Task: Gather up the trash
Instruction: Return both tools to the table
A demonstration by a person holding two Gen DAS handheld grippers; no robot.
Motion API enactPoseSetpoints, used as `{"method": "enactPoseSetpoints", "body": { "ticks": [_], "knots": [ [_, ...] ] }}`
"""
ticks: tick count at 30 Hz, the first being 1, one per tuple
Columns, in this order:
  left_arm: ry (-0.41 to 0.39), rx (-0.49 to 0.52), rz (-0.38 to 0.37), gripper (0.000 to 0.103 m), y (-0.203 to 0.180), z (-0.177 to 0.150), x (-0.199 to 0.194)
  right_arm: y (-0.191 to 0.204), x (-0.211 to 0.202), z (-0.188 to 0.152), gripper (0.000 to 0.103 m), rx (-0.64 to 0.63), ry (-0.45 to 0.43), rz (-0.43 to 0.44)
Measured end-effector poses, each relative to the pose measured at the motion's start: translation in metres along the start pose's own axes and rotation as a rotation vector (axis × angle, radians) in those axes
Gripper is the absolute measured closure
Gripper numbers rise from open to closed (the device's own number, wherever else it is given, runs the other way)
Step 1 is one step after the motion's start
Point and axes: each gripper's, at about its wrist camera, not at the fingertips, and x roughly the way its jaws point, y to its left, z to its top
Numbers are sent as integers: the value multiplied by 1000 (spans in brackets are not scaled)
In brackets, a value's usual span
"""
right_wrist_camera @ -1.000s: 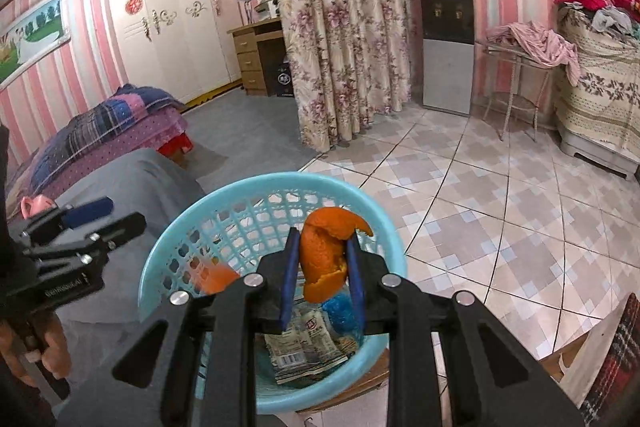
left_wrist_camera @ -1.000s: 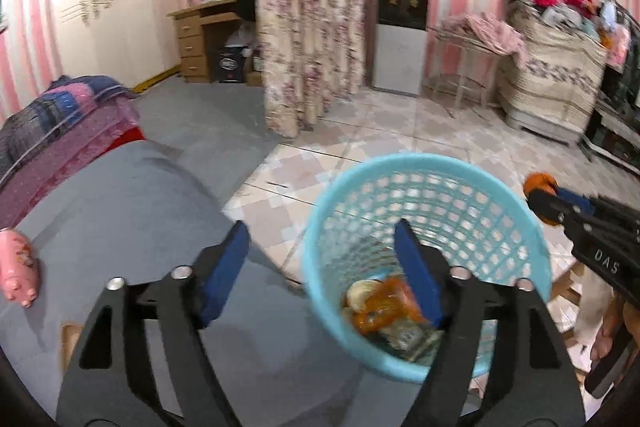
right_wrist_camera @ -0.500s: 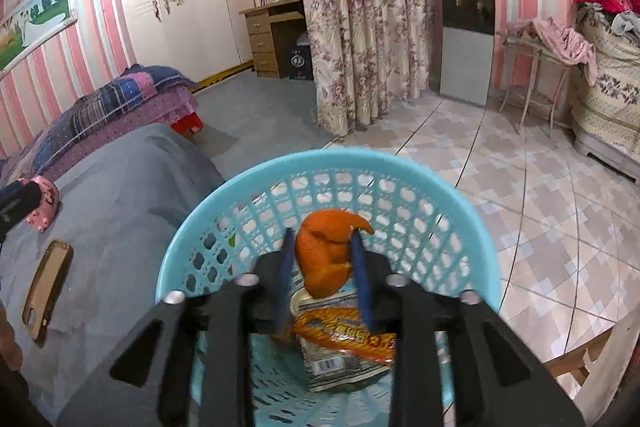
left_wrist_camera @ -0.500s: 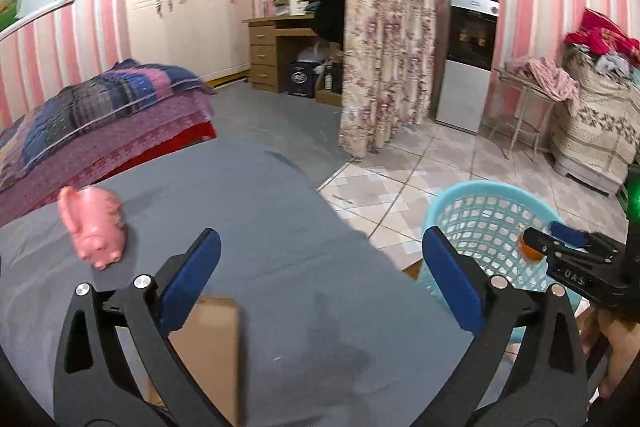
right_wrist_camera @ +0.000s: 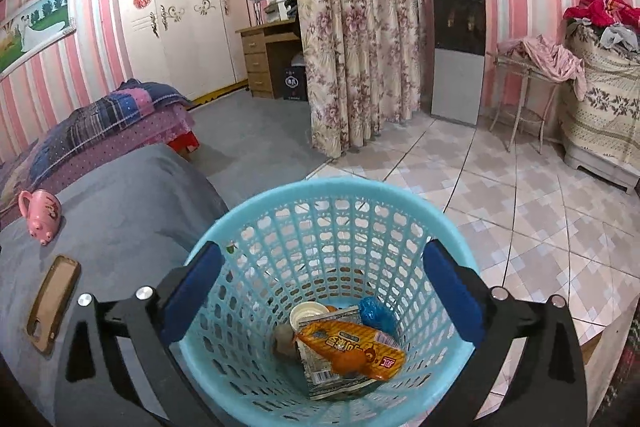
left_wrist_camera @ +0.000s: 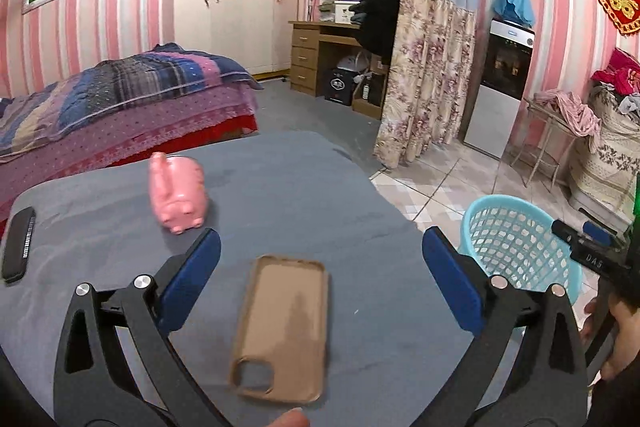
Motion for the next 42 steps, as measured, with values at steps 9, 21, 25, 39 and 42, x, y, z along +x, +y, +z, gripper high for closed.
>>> {"method": "enactPoseSetpoints", "body": {
  "ticks": [9, 21, 25, 39, 42],
  "knots": [
    [2, -36, 40, 5, 36, -33, -51, 40, -44, -14, 4, -64, -60, 91],
    [-22, -83, 156, 5, 85, -75, -116, 109, -108, -72, 4, -183, -28, 214],
    [-39, -67, 158, 5, 88, -87, -132, 132, -124, -91, 4, -222, -43, 236],
    [-62, -82, 152, 5, 103, -114, -155, 191, -174, -129, 4, -284, -93, 283],
    [-74, -91, 153, 5, 108, -113, -158, 196, -180, -129, 4, -295, -100, 287]
  ]
}}
